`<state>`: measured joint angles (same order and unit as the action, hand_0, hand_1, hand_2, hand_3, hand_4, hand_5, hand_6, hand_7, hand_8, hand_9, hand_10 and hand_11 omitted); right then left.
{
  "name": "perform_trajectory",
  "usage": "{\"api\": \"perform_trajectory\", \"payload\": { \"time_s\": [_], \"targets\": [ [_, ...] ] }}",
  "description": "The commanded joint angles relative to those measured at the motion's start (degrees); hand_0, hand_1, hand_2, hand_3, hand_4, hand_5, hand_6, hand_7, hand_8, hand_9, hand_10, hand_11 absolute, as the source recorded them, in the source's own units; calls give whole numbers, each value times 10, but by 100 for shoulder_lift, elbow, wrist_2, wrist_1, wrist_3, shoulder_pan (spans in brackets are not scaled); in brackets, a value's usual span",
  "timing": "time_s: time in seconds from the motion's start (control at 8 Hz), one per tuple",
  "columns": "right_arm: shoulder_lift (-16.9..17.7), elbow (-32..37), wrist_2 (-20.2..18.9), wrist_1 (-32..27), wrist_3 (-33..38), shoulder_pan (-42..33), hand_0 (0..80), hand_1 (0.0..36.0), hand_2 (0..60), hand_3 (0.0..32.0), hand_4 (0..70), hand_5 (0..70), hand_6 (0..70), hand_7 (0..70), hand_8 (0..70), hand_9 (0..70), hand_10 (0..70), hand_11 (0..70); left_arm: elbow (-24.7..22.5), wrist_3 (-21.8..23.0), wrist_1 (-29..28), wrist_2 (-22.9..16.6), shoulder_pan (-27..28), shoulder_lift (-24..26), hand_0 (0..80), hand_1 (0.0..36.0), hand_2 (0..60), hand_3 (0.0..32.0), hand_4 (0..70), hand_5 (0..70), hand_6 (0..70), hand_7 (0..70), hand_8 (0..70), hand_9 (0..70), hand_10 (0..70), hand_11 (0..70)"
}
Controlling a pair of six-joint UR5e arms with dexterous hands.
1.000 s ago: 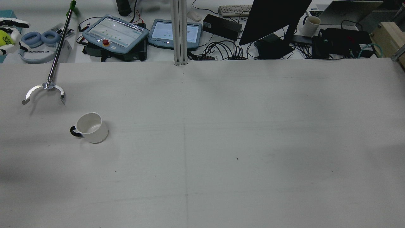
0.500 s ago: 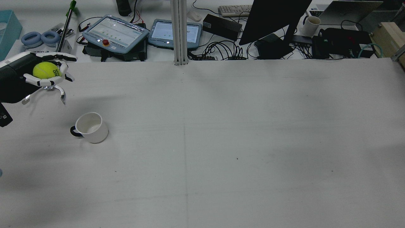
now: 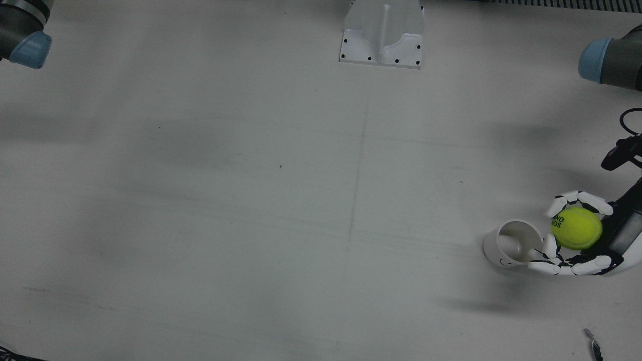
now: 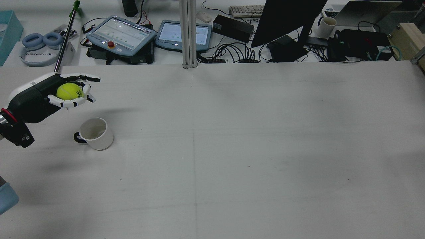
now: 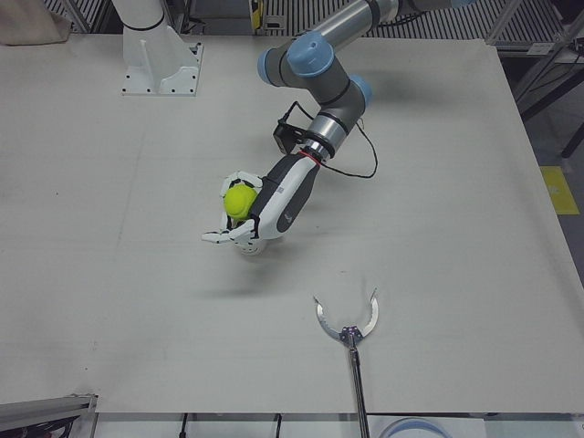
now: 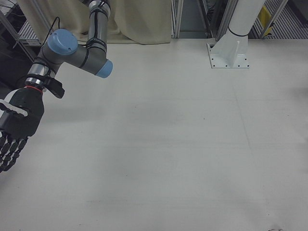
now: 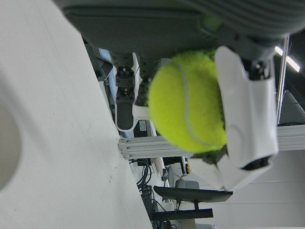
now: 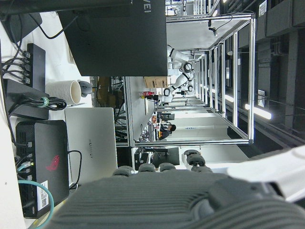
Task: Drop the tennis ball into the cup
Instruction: 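Carry the tennis ball with the left hand above the white mug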
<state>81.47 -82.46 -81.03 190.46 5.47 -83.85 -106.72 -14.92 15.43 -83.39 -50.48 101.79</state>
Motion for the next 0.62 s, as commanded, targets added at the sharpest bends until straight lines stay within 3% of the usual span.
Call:
{"api": "perform_trajectory", "payload": {
  "time_s": [0.0,0.12,0.25,0.38,0.5],
  "targets": [
    [0,-7,0,0,-2,0,0,0,0,0,0,0,0,0,0,0,0,0,46,-46,-92,7,47,-10,530,303,449,0,187,77,139,435,102,207,75,130],
    [0,-7,0,0,-2,0,0,0,0,0,0,0,0,0,0,0,0,0,11,-37,-92,7,82,-10,503,297,424,0,37,40,18,208,0,30,7,34],
    [0,-7,0,0,-2,0,0,0,0,0,0,0,0,0,0,0,0,0,-15,-20,-101,16,82,-10,475,269,424,0,0,31,43,147,7,15,0,3],
    [0,-7,0,0,-2,0,0,0,0,0,0,0,0,0,0,0,0,0,-16,-28,-101,16,82,-10,606,353,275,0,0,60,3,121,0,10,0,21],
    [0,-7,0,0,-2,0,0,0,0,0,0,0,0,0,0,0,0,0,-24,-37,-119,16,82,-10,800,360,192,0,0,81,3,102,0,6,0,33]
  ]
}}
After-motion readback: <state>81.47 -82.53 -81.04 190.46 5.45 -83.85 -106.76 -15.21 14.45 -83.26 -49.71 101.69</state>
